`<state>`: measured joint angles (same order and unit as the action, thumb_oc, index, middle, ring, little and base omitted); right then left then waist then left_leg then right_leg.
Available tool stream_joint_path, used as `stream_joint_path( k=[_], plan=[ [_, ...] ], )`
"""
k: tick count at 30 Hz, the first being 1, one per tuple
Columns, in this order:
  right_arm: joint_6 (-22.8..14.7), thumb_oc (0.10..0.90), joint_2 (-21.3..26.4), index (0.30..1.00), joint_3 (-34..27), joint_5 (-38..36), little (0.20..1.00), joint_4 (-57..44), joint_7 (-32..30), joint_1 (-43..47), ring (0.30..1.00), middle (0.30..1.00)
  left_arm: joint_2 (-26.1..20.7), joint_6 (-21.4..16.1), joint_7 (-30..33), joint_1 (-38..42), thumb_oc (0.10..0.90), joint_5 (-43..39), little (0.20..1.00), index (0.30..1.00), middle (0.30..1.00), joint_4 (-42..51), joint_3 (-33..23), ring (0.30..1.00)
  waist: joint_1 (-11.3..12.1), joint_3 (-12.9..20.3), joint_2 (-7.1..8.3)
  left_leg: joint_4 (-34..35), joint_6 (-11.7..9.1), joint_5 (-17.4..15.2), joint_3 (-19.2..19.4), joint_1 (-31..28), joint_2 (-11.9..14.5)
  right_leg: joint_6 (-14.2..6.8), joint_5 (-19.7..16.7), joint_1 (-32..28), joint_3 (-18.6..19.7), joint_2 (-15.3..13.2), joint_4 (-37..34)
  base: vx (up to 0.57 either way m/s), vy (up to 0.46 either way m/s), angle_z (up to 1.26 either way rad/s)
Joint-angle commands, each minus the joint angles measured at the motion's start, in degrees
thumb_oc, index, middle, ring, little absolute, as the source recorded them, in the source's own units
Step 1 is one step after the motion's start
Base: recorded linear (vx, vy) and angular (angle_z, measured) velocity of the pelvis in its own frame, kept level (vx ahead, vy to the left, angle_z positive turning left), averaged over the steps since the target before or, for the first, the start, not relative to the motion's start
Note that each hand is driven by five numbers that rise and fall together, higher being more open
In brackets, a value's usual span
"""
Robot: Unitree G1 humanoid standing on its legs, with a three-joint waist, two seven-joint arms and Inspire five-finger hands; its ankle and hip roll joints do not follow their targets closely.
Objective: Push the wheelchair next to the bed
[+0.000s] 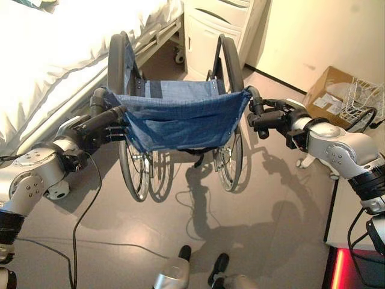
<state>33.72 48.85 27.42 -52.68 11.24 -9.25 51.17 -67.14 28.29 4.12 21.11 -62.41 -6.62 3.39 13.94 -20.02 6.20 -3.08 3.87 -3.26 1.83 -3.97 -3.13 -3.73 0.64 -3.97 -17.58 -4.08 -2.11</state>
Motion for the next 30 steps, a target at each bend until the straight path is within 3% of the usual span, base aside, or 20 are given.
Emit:
stream_joint_path(
  k=[1,7,16,19,24,30],
  plan=[
    [-4.87,0.800,1.12,0.900,0.07,-0.58,0.900,-4.21,-0.82,0.27,0.900,0.900,-2.22,-11.46,0.45,2.08,0.800,1.85,0.900,0.900,0.900,1.80,-12.03,0.900,-0.48,8.38,-0.50,-0.57,-3.91,1.28,-0.62,3.34,1.20,-3.17,-1.28,-2.24,-0.54,0.42,0.75,0.00,0.000,0.00],
    [-5.65,0.800,4.72,0.900,-3.13,0.72,0.900,-5.14,-0.78,-1.54,0.900,0.900,-2.67,-12.21,2.33,-0.85,0.800,4.32,0.900,0.900,0.900,1.76,-15.75,0.900,-0.88,8.92,-0.46,0.57,-4.21,1.61,-0.11,2.68,1.56,-3.12,-1.16,-2.69,-0.49,0.61,0.14,-0.02,-0.004,-0.04],
    [-8.18,0.800,12.74,0.900,-14.46,3.40,0.900,-9.42,-2.94,-9.16,0.900,0.900,-2.61,-13.97,3.95,-12.95,0.800,3.58,0.900,0.900,0.900,2.38,-30.02,0.900,-1.85,9.54,-0.81,1.48,-4.63,1.67,0.44,1.82,1.95,-2.78,-0.58,-3.17,-0.03,0.92,-0.19,-0.02,0.001,-0.06],
    [-9.38,0.800,16.81,0.900,-19.24,12.17,0.900,-9.24,-5.67,-11.84,0.900,0.900,-1.86,-12.79,3.76,-17.53,0.800,5.58,0.900,0.900,0.900,2.25,-34.65,0.900,-2.09,9.85,-0.66,1.68,-4.74,1.59,0.63,1.59,2.15,-2.84,-0.46,-3.30,0.01,1.00,-0.25,0.00,0.000,0.00],
    [-8.07,0.800,24.80,0.900,-24.81,9.68,0.900,-8.38,-3.07,-13.51,0.900,0.900,-2.80,-11.64,4.69,-26.00,0.800,7.19,0.900,0.900,0.900,-0.69,-44.50,0.900,-2.87,11.42,-1.13,3.68,-5.35,2.46,0.70,0.23,2.19,-3.14,-1.03,-3.66,0.53,1.21,-1.16,0.01,0.026,-0.04],
    [-7.44,0.800,25.06,0.900,-33.30,9.51,0.900,-10.47,-0.53,-23.10,0.900,0.900,-2.51,-10.98,3.25,-33.57,0.800,9.33,0.900,0.900,0.900,-3.24,-53.29,0.900,-3.95,12.52,-2.14,5.41,-5.88,3.60,0.76,-0.25,2.34,-3.18,-1.07,-3.69,0.67,1.32,-1.63,0.00,0.028,-0.05]
  ],
)
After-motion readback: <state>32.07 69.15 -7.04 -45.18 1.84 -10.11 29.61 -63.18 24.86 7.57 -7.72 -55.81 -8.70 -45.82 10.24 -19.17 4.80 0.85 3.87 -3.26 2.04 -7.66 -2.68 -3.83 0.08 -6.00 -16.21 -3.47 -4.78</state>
